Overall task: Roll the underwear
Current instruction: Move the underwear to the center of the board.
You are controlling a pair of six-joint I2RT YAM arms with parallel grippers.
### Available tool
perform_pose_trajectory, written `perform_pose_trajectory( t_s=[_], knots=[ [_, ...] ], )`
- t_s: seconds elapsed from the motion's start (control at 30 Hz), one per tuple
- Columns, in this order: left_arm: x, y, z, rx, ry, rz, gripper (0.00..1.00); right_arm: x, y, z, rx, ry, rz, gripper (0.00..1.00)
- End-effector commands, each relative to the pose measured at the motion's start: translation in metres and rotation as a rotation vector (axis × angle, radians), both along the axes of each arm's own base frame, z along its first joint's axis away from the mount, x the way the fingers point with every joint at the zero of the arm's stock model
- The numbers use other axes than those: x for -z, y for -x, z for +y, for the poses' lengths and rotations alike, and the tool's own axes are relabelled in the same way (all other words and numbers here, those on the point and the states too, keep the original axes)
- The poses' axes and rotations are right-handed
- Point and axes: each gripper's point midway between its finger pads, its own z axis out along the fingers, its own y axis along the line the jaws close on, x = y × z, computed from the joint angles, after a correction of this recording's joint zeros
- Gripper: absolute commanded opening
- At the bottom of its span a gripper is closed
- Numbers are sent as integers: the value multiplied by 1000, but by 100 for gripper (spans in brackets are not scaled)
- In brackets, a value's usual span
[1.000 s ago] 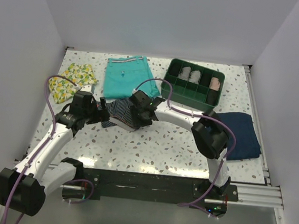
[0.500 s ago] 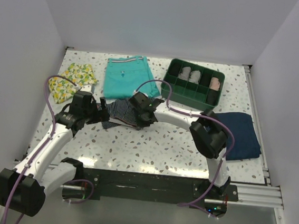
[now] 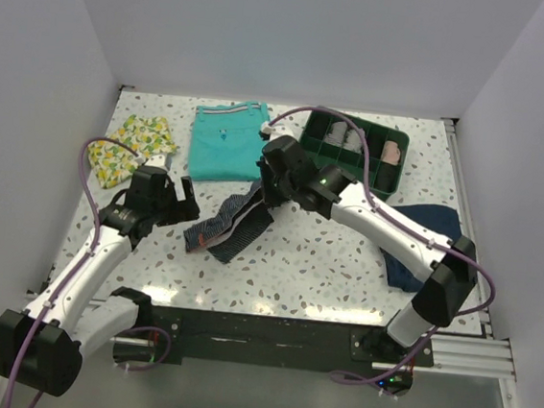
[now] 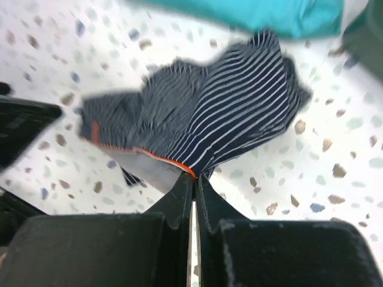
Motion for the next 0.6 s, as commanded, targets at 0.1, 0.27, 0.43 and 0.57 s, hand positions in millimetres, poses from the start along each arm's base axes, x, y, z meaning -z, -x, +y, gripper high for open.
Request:
perform_pose_trajectory(
  t_s=[0.1, 0.27, 0.43, 0.57],
  knots=[
    [-14, -7, -3, 18, 6, -55, 100, -64, -2, -5, -57, -20, -118, 0],
    [-14, -8, -9, 41, 28, -56, 100, -93, 15, 21, -230, -130, -115, 0],
    [-12, -7, -17, 72, 65, -55, 100, -128, 47, 30, -425, -264, -168, 0],
    [-15, -8, -24, 96, 94, -69, 100, -85, 46, -2, -363, -130, -160, 0]
  ],
)
